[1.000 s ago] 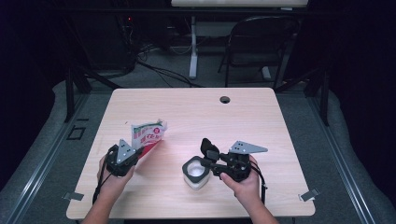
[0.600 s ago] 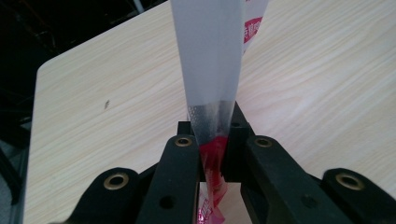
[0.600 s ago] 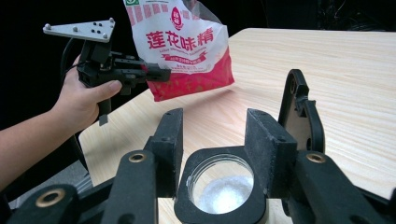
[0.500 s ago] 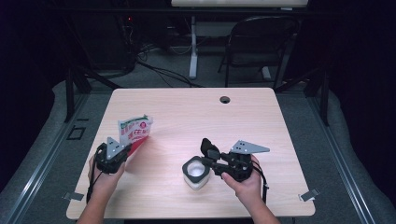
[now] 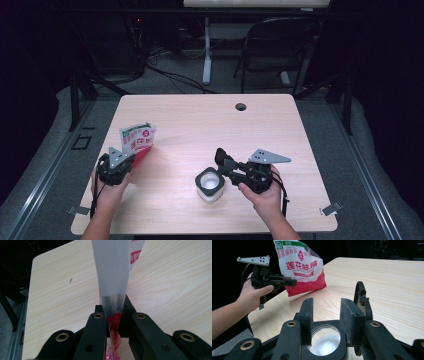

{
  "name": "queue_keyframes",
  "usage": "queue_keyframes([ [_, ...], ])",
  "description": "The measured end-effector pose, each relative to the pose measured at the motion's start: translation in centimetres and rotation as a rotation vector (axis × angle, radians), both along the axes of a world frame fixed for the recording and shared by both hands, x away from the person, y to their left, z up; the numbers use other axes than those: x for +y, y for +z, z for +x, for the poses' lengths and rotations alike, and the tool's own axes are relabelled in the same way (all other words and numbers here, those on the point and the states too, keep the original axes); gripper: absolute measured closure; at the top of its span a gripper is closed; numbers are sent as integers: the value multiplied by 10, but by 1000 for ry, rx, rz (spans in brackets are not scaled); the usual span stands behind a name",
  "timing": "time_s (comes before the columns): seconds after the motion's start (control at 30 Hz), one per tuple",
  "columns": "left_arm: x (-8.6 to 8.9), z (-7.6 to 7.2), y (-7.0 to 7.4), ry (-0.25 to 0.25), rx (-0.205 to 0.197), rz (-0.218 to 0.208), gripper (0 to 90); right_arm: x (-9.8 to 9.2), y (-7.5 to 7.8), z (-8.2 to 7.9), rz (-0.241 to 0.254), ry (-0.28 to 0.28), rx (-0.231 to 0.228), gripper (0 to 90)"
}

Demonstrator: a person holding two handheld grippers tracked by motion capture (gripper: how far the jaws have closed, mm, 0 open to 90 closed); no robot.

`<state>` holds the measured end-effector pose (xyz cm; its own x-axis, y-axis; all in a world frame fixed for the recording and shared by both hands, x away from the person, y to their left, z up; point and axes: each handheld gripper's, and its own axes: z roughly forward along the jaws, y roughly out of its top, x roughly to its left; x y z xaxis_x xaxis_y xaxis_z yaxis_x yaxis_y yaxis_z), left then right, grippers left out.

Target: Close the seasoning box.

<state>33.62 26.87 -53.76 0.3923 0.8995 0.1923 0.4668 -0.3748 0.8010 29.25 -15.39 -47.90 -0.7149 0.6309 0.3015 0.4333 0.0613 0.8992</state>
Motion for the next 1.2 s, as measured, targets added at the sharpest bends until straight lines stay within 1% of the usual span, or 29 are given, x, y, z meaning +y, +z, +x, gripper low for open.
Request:
queue_keyframes([
  [0.1,1,0,-1,5,11,-15,866,0,1,0,0,-4,-3,644],
  [0.13,2,0,-1,8,17,-27,864,-1,2,0,-1,-3,-3,644],
  [0.2,4,-1,-2,5,21,-43,851,0,2,0,-2,2,-8,646],
  [0.23,4,-1,-2,3,18,-50,832,0,3,0,0,-1,-10,649],
  [0.27,5,-2,-2,-1,15,-60,795,1,3,0,7,3,-8,655],
  [0.33,5,-5,-1,-4,-15,-99,662,1,3,0,11,15,-5,661],
  [0.37,5,-6,0,-7,-19,-100,600,2,3,1,9,19,-5,661],
  [0.47,4,-8,0,-7,-39,-98,561,4,2,0,1,26,-8,659],
  [0.53,3,-10,1,-4,-59,-116,526,5,3,0,-4,24,-11,653],
  [0.57,3,-10,1,-5,-61,-119,502,5,3,0,-1,23,-12,644],
  [0.67,4,-12,3,-5,-58,-139,493,5,4,0,-6,20,-18,611],
  [0.7,4,-12,4,-7,-59,-158,490,5,4,0,-13,22,-17,606],
  [0.73,4,-12,5,-10,-49,-169,489,5,4,0,-14,23,-17,604],
  [0.8,5,-12,6,-8,-56,-198,481,5,4,0,-19,26,-19,605],
  [0.87,5,-12,7,-19,-52,-220,479,5,5,0,-16,29,-23,603],
  [0.93,4,-13,9,-18,-49,-222,478,5,7,-1,-23,29,-32,593],
  [1.03,3,-14,13,-37,-48,-244,479,4,10,-2,-27,28,-45,593],
  [1.07,1,-15,15,-47,-43,-247,480,4,10,-3,-22,28,-49,594],
  [1.2,-5,-19,23,-94,-58,-251,481,1,12,-4,-25,16,-51,607],
])
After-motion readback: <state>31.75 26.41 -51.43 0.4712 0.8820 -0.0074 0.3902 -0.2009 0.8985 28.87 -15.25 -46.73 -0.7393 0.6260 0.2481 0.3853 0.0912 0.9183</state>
